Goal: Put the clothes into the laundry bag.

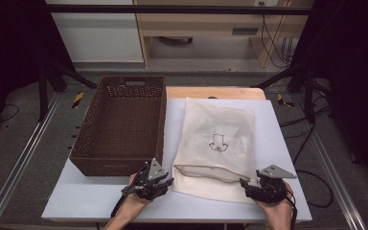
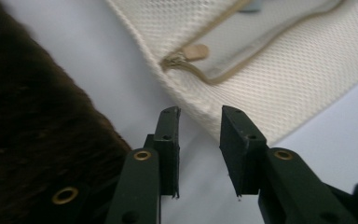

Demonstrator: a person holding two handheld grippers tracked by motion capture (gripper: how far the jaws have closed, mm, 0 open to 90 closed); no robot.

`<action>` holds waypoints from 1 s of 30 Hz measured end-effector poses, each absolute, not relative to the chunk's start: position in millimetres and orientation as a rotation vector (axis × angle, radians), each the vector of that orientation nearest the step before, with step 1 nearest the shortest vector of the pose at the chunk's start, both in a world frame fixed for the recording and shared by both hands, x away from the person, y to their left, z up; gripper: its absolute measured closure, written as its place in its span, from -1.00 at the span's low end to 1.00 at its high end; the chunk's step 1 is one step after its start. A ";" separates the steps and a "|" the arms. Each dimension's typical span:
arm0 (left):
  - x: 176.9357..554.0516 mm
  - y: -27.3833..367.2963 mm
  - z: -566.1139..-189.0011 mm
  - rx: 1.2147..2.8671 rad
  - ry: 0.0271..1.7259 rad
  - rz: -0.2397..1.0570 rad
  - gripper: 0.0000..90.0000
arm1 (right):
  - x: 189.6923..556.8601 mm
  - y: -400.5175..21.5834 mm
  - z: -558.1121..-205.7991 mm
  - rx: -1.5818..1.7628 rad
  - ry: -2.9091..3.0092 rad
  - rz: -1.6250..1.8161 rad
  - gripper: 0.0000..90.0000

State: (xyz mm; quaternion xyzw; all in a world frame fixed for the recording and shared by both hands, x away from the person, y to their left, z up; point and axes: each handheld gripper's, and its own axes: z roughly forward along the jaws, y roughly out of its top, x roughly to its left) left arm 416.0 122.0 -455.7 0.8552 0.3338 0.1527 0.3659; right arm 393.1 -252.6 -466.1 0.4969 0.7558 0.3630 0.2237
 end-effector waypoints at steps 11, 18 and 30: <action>417.6 118.3 -457.0 2.161 0.883 0.335 0.58 | 403.2 -258.4 -478.9 1.438 2.164 0.911 -0.07; 416.9 109.1 -449.6 2.147 0.885 0.346 0.36 | 404.6 -256.4 -479.1 1.425 2.153 0.889 -0.08; 424.4 105.6 -468.0 2.242 0.962 0.346 0.98 | 407.7 -263.3 -477.0 1.405 2.146 0.872 0.20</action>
